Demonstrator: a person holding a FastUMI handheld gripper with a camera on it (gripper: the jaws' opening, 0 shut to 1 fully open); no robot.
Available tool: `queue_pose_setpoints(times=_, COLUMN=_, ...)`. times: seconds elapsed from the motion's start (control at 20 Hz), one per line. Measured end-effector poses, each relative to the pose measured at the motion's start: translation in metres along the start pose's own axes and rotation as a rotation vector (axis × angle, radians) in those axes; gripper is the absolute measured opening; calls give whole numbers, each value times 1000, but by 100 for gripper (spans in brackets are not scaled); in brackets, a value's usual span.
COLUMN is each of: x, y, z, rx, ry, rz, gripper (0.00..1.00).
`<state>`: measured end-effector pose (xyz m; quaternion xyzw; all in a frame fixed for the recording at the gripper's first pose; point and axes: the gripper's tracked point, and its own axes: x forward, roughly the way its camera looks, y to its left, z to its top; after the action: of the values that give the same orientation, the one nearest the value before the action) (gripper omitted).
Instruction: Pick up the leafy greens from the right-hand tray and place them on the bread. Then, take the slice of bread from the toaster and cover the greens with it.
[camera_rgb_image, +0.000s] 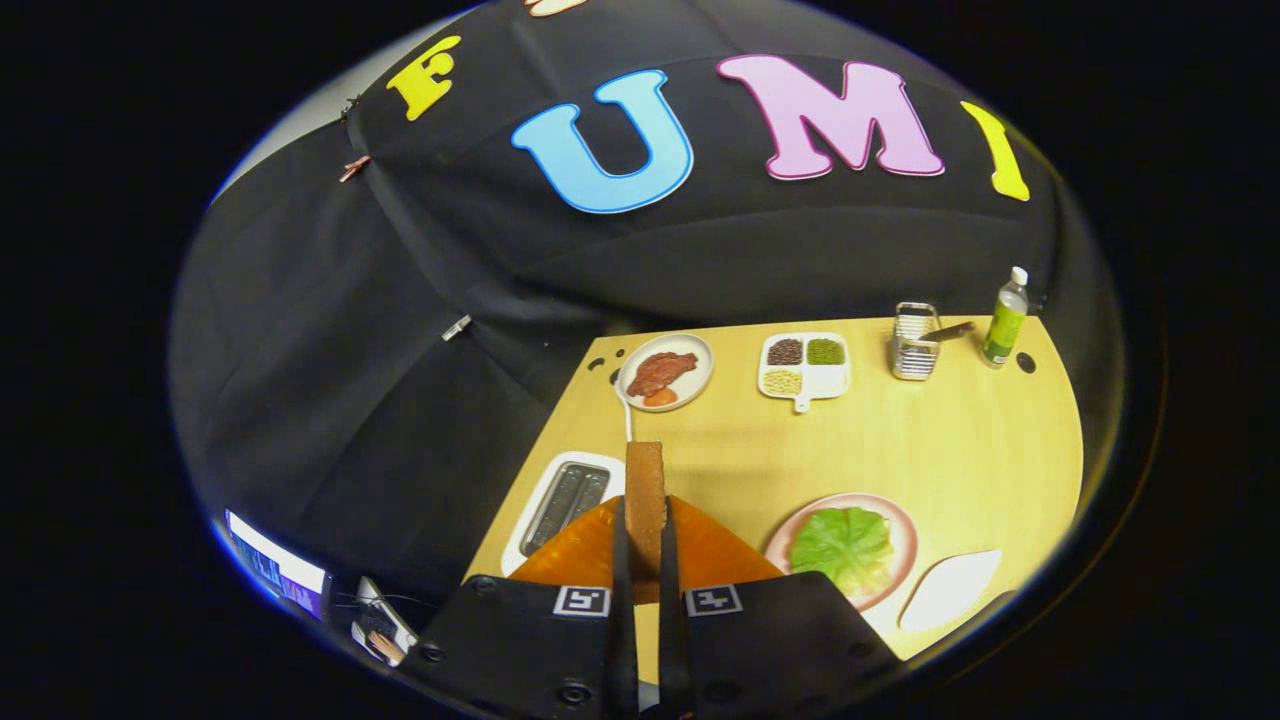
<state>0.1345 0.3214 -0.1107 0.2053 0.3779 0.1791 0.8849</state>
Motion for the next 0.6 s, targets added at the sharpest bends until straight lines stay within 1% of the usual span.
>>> queue_pose_setpoints(times=0.1, x=-1, y=-36, z=-15, rx=1, ry=18, rz=-42, gripper=13)
queue_pose_setpoints(times=0.25, x=7, y=-83, z=-42, rx=49, ry=59, rz=-86, gripper=13)
queue_pose_setpoints(times=0.5, x=32, y=-136, z=-76, rx=129, ry=96, rz=-110, gripper=13)
queue_pose_setpoints(times=0.6, x=46, y=-147, z=-88, rx=177, ry=111, rz=-99, gripper=13)
